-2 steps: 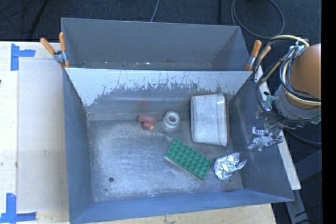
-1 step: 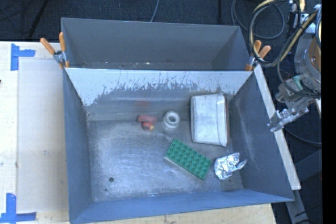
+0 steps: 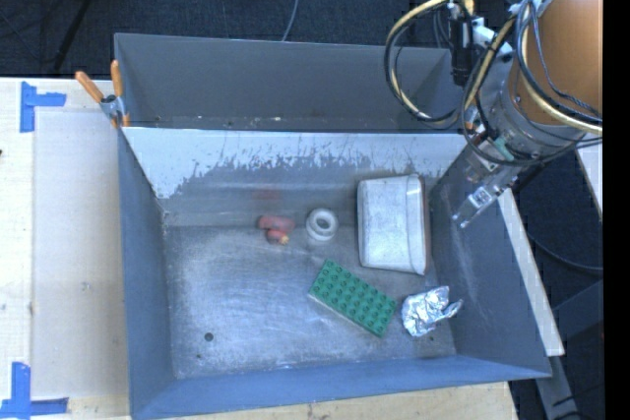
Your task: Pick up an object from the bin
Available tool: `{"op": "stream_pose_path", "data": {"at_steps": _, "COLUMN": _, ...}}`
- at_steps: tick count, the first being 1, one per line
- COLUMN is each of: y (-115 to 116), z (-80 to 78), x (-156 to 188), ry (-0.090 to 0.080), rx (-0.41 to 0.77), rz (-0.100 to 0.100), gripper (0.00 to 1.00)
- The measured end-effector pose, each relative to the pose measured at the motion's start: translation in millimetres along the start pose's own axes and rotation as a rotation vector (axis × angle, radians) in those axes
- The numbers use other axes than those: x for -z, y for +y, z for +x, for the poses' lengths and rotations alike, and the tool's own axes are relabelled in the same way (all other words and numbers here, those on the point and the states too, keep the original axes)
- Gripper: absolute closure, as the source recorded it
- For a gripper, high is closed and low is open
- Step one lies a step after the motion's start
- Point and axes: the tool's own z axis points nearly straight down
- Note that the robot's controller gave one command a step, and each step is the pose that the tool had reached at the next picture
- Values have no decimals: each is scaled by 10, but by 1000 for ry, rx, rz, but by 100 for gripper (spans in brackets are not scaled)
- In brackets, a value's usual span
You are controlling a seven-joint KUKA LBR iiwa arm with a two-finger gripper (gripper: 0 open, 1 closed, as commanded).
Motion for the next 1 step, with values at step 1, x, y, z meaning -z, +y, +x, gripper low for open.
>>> {"op": "stream_pose_path", "data": {"at_steps": 1, "y": 169, "z": 78, "x": -1459, "ry": -3, "rx": 113, "rz": -8, "gripper": 100}}
